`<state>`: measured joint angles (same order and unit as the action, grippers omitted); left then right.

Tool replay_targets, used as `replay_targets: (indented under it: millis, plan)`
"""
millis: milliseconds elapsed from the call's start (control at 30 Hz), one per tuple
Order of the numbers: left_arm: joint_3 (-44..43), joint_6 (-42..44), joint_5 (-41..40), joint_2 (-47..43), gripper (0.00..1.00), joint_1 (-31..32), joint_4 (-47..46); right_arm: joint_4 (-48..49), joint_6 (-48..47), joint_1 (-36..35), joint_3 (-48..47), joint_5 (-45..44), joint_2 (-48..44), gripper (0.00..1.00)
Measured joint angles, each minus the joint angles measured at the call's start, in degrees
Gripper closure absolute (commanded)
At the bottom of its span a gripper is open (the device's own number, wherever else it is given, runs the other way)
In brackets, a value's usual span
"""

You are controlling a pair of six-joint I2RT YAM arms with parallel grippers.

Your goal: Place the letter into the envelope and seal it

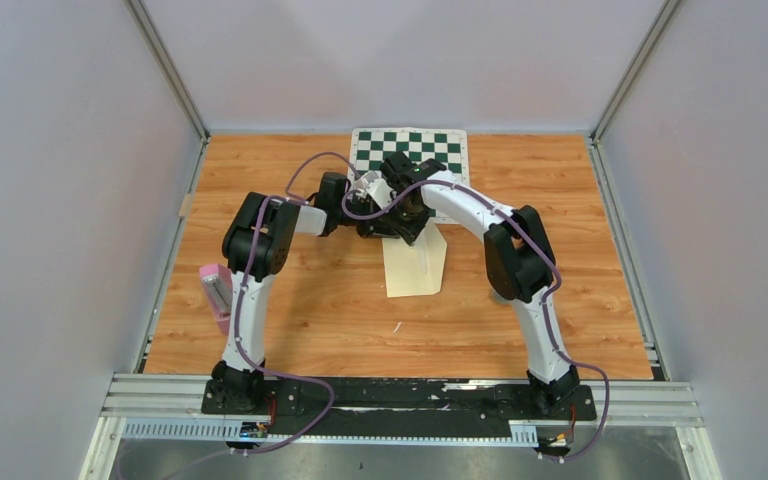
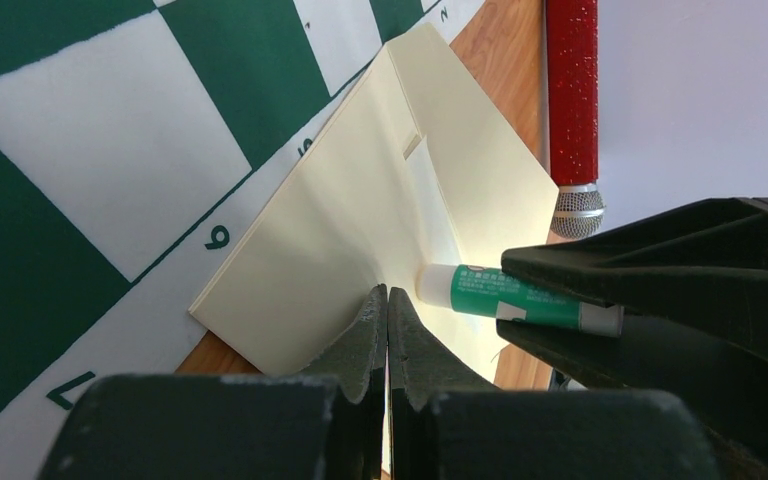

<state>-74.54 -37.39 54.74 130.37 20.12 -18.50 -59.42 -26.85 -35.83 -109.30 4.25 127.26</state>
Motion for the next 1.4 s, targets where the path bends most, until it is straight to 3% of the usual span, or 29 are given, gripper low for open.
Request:
replay_targets:
  millis: [633, 1400]
  plan:
    - [-0.57, 0.00, 0.31, 0.42, 1.00, 0.00, 0.07, 2.73, -0.24, -0.02, 1.29, 0.98, -0.46, 1.00]
    - [-2.14, -0.04, 0.79, 1.33, 1.00, 0.00, 0.72, -5.01, 0.33, -1.25, 1.92, 4.85, -1.16, 1.00]
